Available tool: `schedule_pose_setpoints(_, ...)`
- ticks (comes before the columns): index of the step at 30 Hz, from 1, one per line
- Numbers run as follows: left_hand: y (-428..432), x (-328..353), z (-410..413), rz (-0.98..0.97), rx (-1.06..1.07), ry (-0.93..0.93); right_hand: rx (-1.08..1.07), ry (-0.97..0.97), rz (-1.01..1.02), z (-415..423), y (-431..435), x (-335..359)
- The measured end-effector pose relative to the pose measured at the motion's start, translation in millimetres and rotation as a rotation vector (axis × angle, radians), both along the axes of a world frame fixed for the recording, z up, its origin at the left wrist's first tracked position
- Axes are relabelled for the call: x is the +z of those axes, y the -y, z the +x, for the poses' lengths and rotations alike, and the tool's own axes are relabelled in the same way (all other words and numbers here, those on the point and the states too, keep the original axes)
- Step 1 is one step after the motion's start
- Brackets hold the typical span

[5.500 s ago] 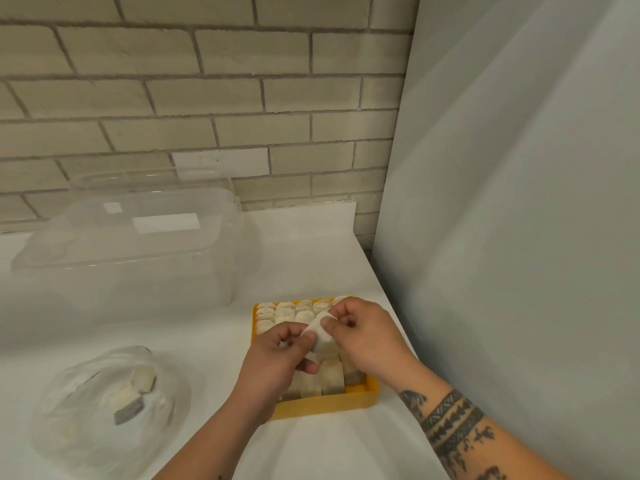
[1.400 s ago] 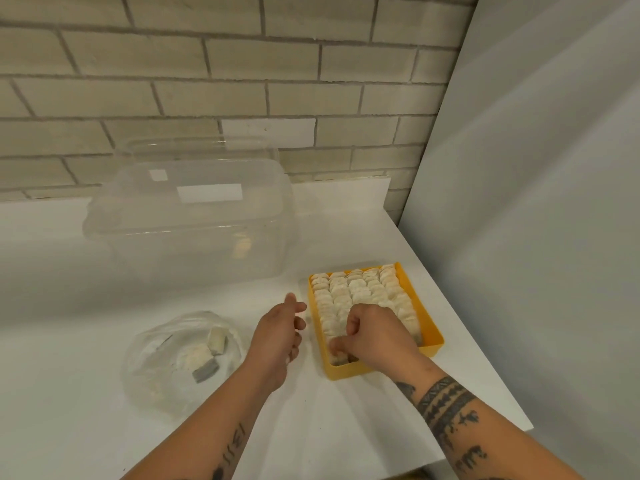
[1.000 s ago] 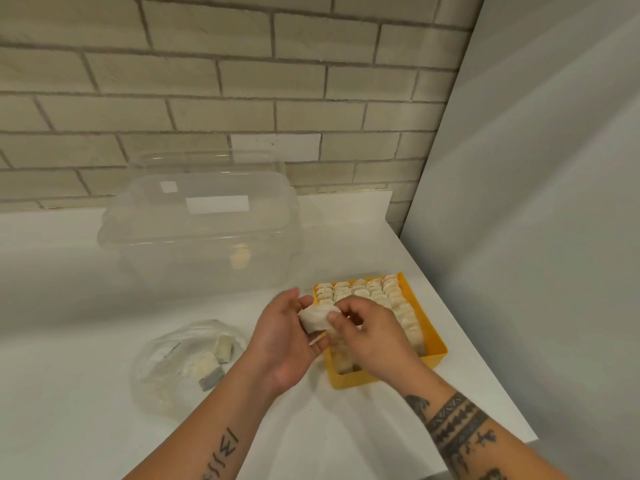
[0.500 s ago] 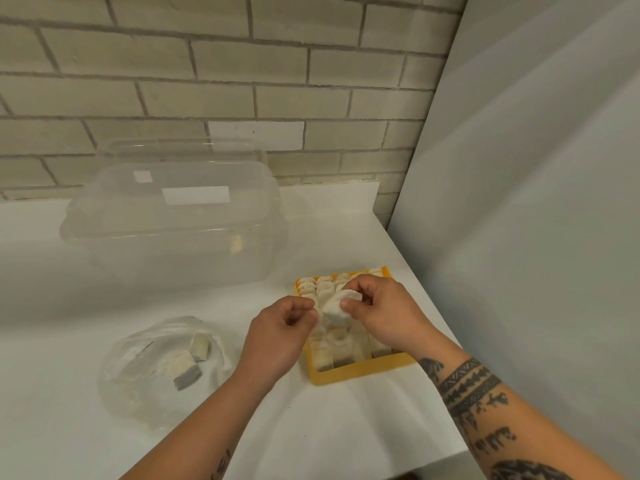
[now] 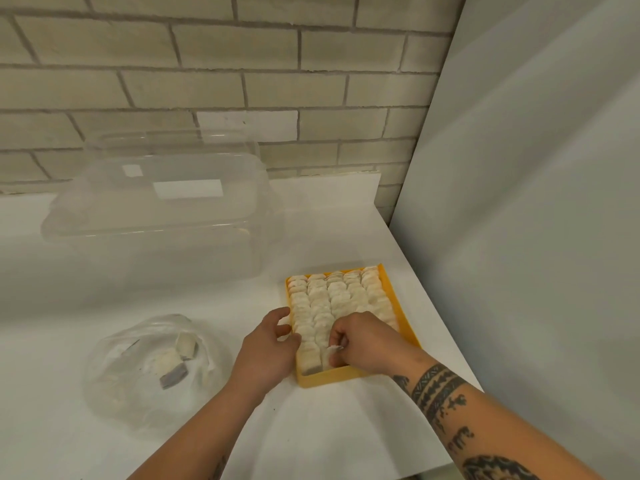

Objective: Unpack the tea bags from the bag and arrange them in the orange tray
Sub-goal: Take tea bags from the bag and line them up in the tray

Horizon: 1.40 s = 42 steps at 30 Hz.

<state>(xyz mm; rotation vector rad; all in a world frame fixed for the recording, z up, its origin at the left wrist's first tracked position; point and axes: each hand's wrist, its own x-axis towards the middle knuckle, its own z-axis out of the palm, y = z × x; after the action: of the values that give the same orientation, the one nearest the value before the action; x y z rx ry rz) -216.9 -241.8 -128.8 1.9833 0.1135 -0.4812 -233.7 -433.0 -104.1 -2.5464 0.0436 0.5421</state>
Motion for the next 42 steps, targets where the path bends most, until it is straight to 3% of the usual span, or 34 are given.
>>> schedule_pose_setpoints(6, 3, 0, -3, -0.043, 0.046, -0.027, -0.181, 0.077, 0.047, -4, 6, -9)
schedule_pose_setpoints(21, 8, 1, -6, -0.014, 0.08, -0.022, -0.129, 0.09, -0.009, -4, 1, -18)
schedule_pose_setpoints(32, 5, 7, -5, -0.011, 0.026, -0.039, -0.228, 0.082, 0.043, -9, 0, -17)
schedule_pose_setpoints(37, -3, 13, -2, 0.036, 0.014, 0.002, -0.252, 0.167, -0.028, -7, -4, 1)
schedule_pose_setpoints(42, -37, 38, 2, -0.077, 0.116, 0.092, -0.25, 0.308, 0.005, 0, -41, 33)
